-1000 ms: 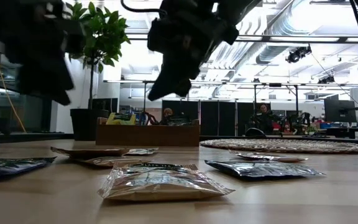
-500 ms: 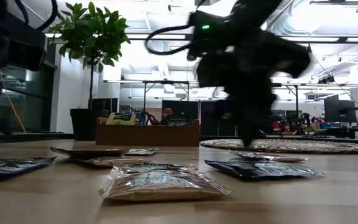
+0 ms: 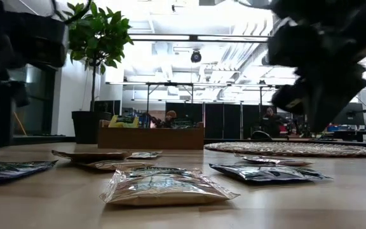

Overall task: Pick & Place Tea
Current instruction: Put the blue tea bag into the right section of the wooden organizer

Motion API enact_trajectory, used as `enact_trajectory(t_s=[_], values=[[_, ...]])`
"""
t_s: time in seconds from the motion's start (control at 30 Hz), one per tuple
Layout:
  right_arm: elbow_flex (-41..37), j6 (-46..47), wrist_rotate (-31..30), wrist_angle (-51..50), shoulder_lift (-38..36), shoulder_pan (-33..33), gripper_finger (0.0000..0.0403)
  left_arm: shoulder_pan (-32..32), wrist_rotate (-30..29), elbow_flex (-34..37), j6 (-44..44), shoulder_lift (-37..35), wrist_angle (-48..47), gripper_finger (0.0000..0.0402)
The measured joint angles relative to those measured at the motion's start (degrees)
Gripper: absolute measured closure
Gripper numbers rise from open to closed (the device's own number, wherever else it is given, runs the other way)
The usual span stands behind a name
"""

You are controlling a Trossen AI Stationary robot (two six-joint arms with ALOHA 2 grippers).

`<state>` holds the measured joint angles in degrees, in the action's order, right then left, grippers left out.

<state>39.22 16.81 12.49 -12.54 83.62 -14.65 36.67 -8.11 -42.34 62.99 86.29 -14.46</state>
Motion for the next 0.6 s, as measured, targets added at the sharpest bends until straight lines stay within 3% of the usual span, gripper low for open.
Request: enact_trajectory(t_s=[0.2, 0.4, 0.6], values=[[-7.4, 7.7, -4.7, 1.3, -10.6, -2.9, 0.0403, -3.9, 6.0, -4.1, -12.0, 5.0, -5.3, 0.0218], [-11.5, 12.7, -8.3, 1.3, -16.8, -5.2, 0.0403, -6.0, 7.7, -6.0, -15.0, 6.0, -9.7, 0.0218], [-13.4, 14.9, -10.9, 1.6, -18.2, -7.0, 0.0403, -6.3, 7.8, -6.2, -15.4, 6.0, -9.6, 0.0218]])
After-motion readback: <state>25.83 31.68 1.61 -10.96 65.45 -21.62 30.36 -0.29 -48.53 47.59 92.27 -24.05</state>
